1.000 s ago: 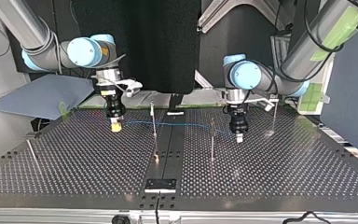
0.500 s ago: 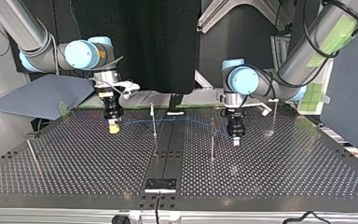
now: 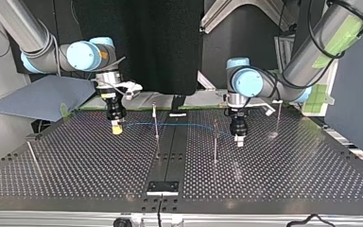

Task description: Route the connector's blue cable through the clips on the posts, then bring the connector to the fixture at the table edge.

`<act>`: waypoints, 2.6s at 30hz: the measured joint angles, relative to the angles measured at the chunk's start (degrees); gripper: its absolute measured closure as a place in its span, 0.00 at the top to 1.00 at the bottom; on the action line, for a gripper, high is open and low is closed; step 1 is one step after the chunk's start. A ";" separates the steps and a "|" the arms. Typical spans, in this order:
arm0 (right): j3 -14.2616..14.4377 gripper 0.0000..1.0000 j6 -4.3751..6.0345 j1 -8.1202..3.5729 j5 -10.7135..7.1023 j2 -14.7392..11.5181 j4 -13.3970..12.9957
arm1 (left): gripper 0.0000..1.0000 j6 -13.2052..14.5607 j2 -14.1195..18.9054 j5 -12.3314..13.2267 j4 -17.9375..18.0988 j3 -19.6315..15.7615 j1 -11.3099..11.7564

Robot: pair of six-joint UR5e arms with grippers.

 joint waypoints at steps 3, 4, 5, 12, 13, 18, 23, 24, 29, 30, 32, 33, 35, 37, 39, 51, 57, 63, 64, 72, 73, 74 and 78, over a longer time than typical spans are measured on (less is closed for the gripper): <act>-0.01 0.00 -0.02 0.05 0.00 0.03 0.00 | 1.00 -1.10 0.03 -1.43 -1.46 0.00 0.11; -0.01 0.00 -0.02 0.08 0.00 0.05 0.00 | 1.00 -1.34 0.03 -2.03 -2.11 0.00 0.13; -0.01 0.00 -0.02 0.08 0.00 0.07 0.00 | 1.00 -1.46 0.03 -2.48 -2.52 0.00 0.15; -0.01 0.00 -0.02 0.16 0.00 0.15 0.00 | 1.00 -4.00 0.44 -3.01 -5.10 -0.39 0.39; -0.01 0.00 0.00 0.18 0.00 0.16 0.01 | 1.00 -4.60 0.68 -2.51 -5.18 -0.74 0.40; 0.00 0.00 0.04 0.19 0.00 0.17 0.06 | 1.00 -7.07 2.20 -0.18 -4.29 -2.86 0.24; 0.00 0.00 0.02 0.23 -0.01 0.20 0.19 | 1.00 -9.91 4.24 2.65 -3.04 -5.02 0.01; 0.00 0.00 0.01 0.24 -0.01 0.20 0.23 | 1.00 -10.38 4.56 3.11 -2.98 -5.18 0.02; 0.00 0.00 -0.02 0.28 0.00 0.22 0.34 | 1.00 -12.90 5.80 5.64 -2.92 -5.51 -0.05; 0.00 0.00 -0.01 0.30 0.00 0.23 0.34 | 1.00 -13.38 5.90 6.12 -2.98 -5.53 -0.02; 0.00 0.00 0.00 0.33 0.00 0.24 0.37 | 1.00 -14.57 6.03 7.31 -3.35 -5.70 0.12; 0.01 0.00 0.00 0.34 0.00 0.24 0.40 | 1.00 -15.08 6.06 7.82 -3.52 -5.85 0.21; 0.04 0.00 0.00 0.35 0.00 0.25 0.47 | 1.00 -16.22 6.12 8.96 -3.90 -6.26 0.36; 0.03 0.00 0.01 0.35 0.00 0.25 0.52 | 1.00 -17.18 6.14 9.92 -4.17 -6.62 0.42; 0.03 0.00 0.03 0.40 0.00 0.25 0.55 | 1.00 -18.18 6.30 10.91 -4.39 -7.12 0.35; 0.04 0.00 0.14 0.44 0.00 0.26 0.63 | 1.00 -24.11 11.14 15.44 -5.04 -11.06 0.22; 0.02 0.00 0.15 0.45 0.00 0.25 0.77 | 1.00 -26.93 13.20 17.10 -6.23 -12.30 -0.13; 0.01 0.00 0.15 0.46 0.00 0.27 0.79 | 1.00 -26.46 15.74 16.99 -7.65 -12.53 -0.41; 0.00 0.00 0.15 0.46 0.00 0.26 0.79 | 1.00 -25.94 16.33 16.78 -7.94 -12.55 -0.48; 0.01 0.00 0.15 0.52 -0.05 0.30 0.79 | 1.00 -21.92 18.50 13.78 -9.93 -13.04 -1.19; 0.01 0.00 0.15 0.53 -0.09 0.29 0.79 | 1.00 -21.31 18.54 13.17 -10.44 -13.10 -1.42; 0.01 0.00 0.15 0.53 -0.16 0.29 0.79 | 1.00 -20.86 18.56 12.73 -10.77 -13.13 -1.57; 0.00 0.00 0.15 0.53 -0.47 0.31 0.79 | 1.00 -18.84 18.54 10.99 -11.26 -13.17 -2.22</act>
